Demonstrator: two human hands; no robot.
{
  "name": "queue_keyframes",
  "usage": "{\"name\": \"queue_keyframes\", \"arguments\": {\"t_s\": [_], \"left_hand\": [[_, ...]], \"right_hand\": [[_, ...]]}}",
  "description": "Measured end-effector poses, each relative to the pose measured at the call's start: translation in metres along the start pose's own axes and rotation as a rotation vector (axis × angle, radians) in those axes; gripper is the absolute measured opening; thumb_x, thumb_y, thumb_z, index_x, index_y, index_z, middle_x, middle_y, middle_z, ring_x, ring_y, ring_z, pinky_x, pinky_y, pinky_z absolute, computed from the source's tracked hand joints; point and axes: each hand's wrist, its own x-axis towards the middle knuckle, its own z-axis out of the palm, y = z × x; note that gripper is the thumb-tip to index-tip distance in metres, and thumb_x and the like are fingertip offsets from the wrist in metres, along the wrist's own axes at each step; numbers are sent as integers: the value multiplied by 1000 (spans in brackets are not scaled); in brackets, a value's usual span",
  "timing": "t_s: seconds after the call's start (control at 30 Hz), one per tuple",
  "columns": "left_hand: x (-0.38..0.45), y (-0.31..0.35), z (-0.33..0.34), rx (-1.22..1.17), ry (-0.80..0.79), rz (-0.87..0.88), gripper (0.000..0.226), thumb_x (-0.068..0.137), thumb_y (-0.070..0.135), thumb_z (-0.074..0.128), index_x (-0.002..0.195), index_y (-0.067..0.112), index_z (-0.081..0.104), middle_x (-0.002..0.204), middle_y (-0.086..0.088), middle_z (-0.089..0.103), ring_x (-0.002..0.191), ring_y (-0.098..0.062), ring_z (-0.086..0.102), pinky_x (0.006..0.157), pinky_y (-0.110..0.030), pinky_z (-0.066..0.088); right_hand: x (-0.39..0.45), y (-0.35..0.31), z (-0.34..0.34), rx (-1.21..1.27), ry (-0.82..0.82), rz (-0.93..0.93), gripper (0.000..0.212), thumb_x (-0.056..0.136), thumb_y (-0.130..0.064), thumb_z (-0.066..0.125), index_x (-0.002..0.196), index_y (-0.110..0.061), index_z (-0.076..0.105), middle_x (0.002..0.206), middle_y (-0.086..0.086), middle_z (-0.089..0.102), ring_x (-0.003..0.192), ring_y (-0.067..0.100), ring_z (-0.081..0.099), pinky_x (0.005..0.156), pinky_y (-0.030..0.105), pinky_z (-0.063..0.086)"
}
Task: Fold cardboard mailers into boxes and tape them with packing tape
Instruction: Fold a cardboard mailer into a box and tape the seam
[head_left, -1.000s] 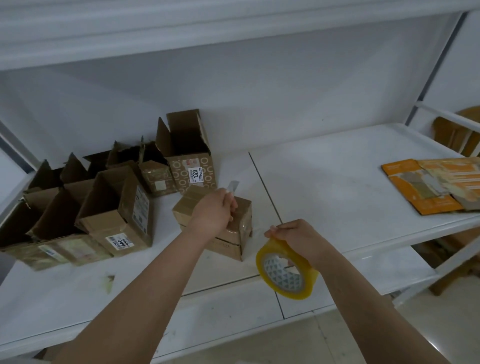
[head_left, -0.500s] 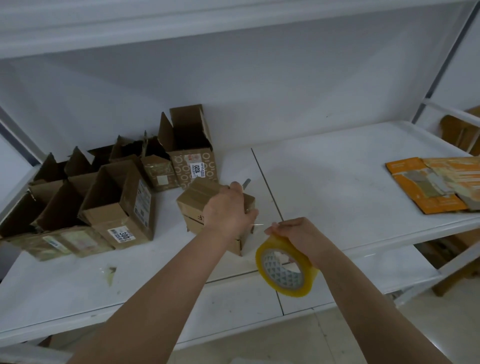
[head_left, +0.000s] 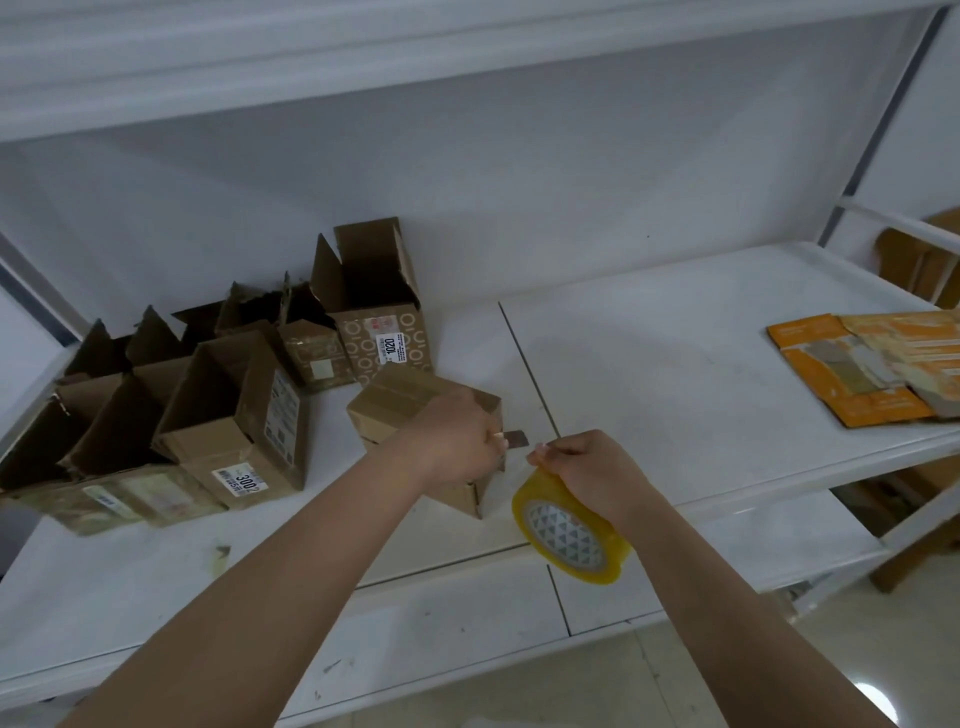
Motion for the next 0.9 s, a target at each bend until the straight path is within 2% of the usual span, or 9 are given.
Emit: {"name": "queue_keyframes", "arguments": {"t_s": [0.1,0.17,0.23,0.3,0.4,0.5,0.67,0.8,0.9], "left_hand": [[5,11,2,139,-30,-65,33,101,35,41,93,12,64,106,-10,38,101,-24,43,77,-30,34],[6,17,4,196,-31,-88,35,101,34,41,110,9,64,117,-12,38,108,-26,42,80,-30,34],[6,13,2,113,-7,-45,34,101,31,41,91,10,65,102,-7,46,94,-21,48,73,-29,35],[5,1,-2,-145,84,-14,38,101,24,42,68,14,57,75,-2,51,70,-15,50,60,-28,35],[4,-19,0,-550,381,-154,36,104,24,37,75,14,56,73,-5,64,64,-13,58,62,-27,42],[7,-16,16,-411,488,-159,21,101,29,47,88,13,48,76,-4,63,61,-11,56,56,-26,41],[11,-2,31,-153,499,-177,30,89,33,66,96,14,43,85,-4,58,75,-23,60,60,-33,48],[11,-4,30,-175,481,-129,30,91,33,64,98,13,43,85,-4,56,77,-22,59,62,-32,45],[10,-9,27,-224,458,-74,30,90,33,65,95,13,43,82,-1,53,77,-22,56,64,-33,45]], "right_hand": [[-2,-1,2,-85,28,-24,26,94,-49,51,99,-37,74,86,-10,68,84,15,63,79,33,51],[-3,-2,3,-113,42,-24,26,95,-49,50,98,-38,73,79,-13,65,79,12,62,72,30,47],[-4,-1,3,-77,39,-4,28,94,-49,51,95,-35,74,83,-9,69,79,13,63,78,33,52],[-6,0,3,-48,31,16,28,93,-49,52,94,-33,75,89,-4,71,81,15,64,85,37,53],[-5,0,5,-25,21,18,28,93,-49,53,96,-33,75,95,-3,72,85,16,64,87,38,52],[-4,-1,10,17,1,32,27,92,-49,55,93,-33,76,92,-2,72,84,17,65,90,43,53],[-7,1,14,82,-24,48,28,92,-45,57,85,-25,77,88,8,74,81,27,70,85,47,57],[-10,-1,10,101,-76,52,25,90,-40,61,79,-25,77,82,10,73,75,32,71,72,51,60],[-7,-6,-2,5,-66,-16,24,90,-45,58,77,-36,76,83,1,73,78,23,70,80,47,58]]}}
